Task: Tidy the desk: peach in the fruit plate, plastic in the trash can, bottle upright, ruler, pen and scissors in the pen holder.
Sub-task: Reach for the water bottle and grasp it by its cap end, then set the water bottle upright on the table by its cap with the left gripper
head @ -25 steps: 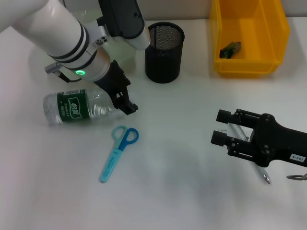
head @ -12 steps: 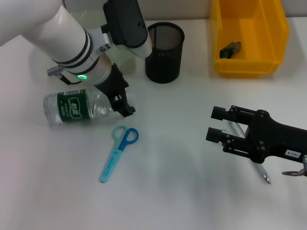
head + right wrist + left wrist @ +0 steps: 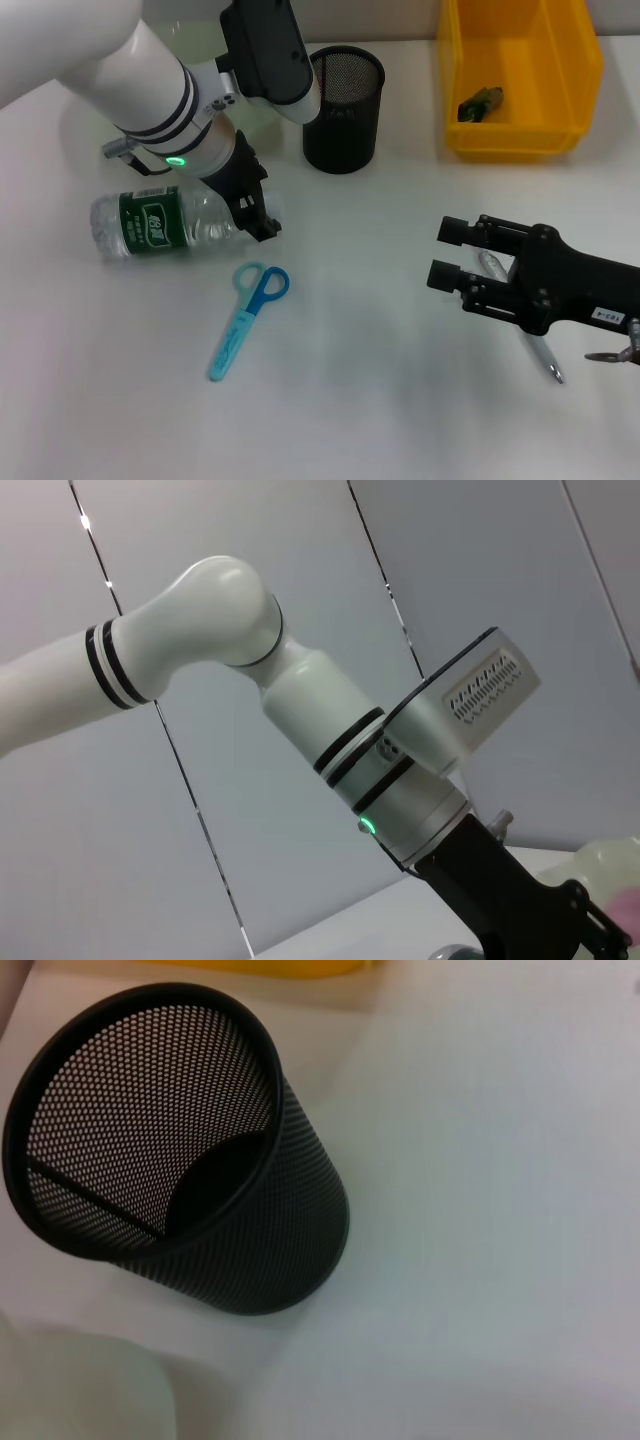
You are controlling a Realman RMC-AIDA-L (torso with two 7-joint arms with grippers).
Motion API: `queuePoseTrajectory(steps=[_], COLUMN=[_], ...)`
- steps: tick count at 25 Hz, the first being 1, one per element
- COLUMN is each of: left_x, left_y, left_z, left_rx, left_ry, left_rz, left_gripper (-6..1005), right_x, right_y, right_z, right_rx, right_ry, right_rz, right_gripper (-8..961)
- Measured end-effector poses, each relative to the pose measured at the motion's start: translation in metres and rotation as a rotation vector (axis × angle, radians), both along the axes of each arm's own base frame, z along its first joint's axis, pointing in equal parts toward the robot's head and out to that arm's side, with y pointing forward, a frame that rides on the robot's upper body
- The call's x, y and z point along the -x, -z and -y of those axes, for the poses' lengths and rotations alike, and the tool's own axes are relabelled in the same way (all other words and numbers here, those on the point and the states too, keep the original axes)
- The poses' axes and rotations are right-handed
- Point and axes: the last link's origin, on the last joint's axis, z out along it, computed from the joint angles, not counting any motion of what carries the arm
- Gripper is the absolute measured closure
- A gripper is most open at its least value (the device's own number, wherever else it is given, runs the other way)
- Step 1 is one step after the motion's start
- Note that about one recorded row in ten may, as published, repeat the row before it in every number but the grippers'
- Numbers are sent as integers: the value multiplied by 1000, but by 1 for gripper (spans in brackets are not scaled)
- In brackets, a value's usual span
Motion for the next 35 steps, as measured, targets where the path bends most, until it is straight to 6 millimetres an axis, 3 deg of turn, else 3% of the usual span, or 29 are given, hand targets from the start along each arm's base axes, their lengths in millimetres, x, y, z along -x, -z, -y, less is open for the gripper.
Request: queuePoseTrajectory(steps=[18,35], left_x=[4,3], left_y=[6,5], left_z=[3,3], left_rx=[13,6], left_ry=[3,3], left_rz=[-49,-53], left_gripper=[291,553], right_x=[2,2], right_y=[0,1], right_z=[-2,-1], right_rx=[1,4], right_ry=[1,6], right_rz=[-8,-17], right_gripper=[317,317])
